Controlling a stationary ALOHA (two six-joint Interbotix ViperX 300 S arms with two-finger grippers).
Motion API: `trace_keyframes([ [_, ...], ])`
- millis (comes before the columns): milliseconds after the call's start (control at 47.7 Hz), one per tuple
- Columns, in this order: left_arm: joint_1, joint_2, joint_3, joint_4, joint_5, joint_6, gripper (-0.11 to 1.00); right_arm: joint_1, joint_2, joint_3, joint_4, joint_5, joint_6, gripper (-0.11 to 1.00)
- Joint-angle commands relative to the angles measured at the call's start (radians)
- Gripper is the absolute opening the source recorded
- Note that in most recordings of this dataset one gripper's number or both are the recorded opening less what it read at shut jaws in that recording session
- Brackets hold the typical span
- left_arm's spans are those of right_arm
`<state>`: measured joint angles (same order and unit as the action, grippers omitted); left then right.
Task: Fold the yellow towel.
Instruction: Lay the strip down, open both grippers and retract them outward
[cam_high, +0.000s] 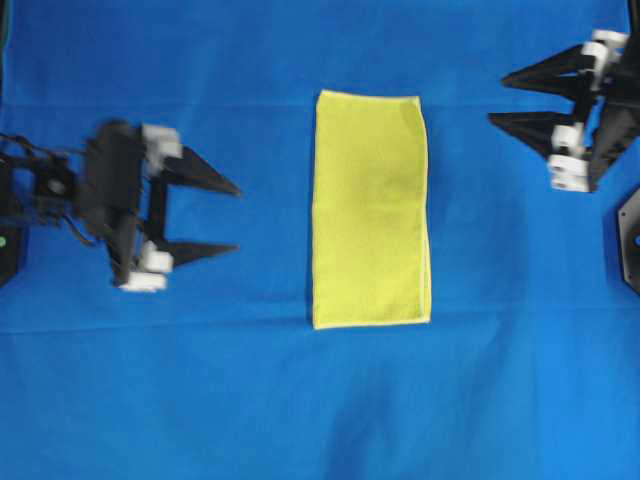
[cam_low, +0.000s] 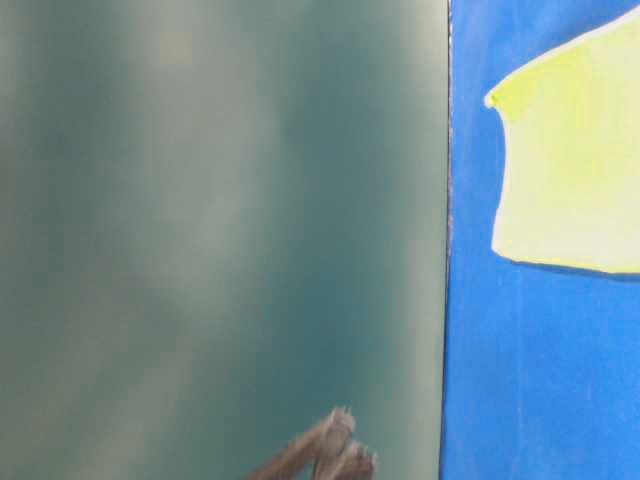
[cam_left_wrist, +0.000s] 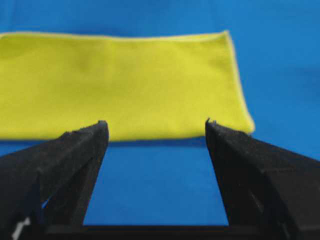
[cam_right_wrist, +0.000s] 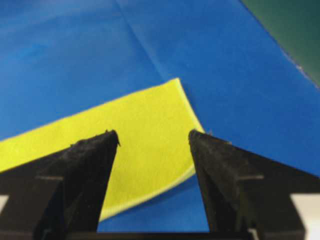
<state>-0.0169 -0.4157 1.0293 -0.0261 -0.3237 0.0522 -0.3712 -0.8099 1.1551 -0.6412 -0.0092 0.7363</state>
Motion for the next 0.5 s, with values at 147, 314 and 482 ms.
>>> trace_keyframes([
  [147,0.054,-0.186,0.123,0.0,-0.031,-0.008,0.74,0.003,-0.103,0.091,0.021,-0.017,0.002,0.62],
  [314,0.058,-0.215,0.137,0.0,-0.031,-0.008,0.74,0.003,-0.089,0.091,0.026,-0.018,0.002,0.62],
  [482,0.064,-0.19,0.121,0.0,-0.043,-0.011,0.74,0.0,-0.086,0.074,0.032,-0.015,0.003,0.62],
])
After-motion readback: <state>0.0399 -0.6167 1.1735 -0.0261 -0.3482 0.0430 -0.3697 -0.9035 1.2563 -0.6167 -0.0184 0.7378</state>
